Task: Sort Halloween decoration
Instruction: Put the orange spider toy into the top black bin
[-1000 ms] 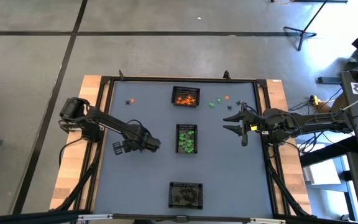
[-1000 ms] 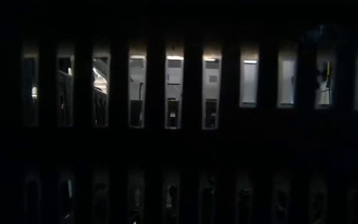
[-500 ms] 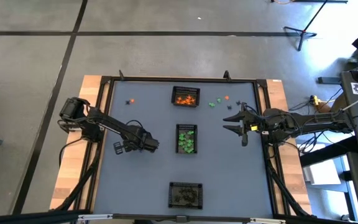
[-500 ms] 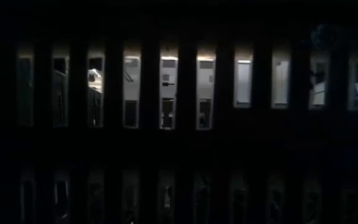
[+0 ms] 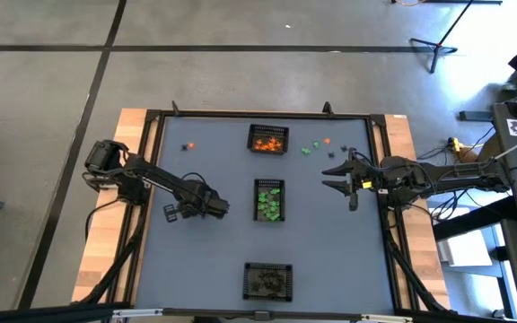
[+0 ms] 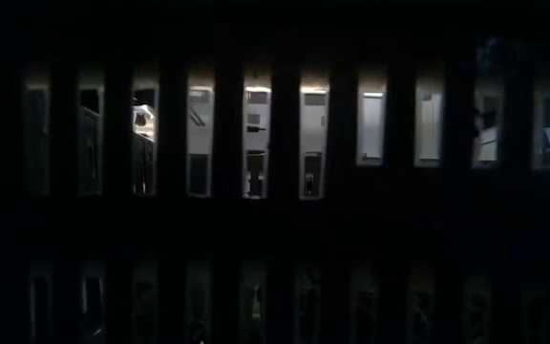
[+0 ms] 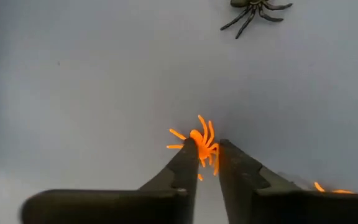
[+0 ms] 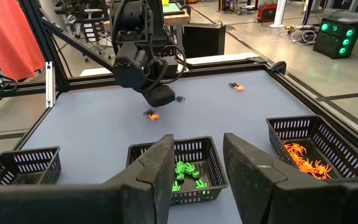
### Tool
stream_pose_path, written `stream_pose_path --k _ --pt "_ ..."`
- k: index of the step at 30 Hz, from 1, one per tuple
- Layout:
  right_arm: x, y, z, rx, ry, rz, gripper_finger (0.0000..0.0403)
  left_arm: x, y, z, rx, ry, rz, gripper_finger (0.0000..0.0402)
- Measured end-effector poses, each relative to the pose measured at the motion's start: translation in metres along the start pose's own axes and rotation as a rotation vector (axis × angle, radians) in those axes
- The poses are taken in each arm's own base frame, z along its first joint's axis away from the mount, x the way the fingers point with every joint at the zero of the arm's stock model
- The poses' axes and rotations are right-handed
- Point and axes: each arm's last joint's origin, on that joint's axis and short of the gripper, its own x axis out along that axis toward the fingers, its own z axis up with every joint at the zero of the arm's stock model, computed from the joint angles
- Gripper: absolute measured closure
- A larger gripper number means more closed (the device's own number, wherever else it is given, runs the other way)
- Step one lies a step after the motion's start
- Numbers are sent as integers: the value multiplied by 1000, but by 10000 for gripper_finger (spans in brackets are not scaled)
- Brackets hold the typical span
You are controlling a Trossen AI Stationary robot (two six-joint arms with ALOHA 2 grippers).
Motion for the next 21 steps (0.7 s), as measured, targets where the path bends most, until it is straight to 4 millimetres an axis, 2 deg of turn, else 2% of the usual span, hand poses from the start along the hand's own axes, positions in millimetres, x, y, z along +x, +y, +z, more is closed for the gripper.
stream_pose_path --k 4,14,21 --pt "0 0 0 0 0 0 265 -5 -1 -1 0 10 -13 396" --pt "0 0 0 0 0 0 265 -29 -6 -4 2 10 -15 401" --pt "0 0 0 0 -1 0 265 -57 -13 -7 13 -39 -77 401"
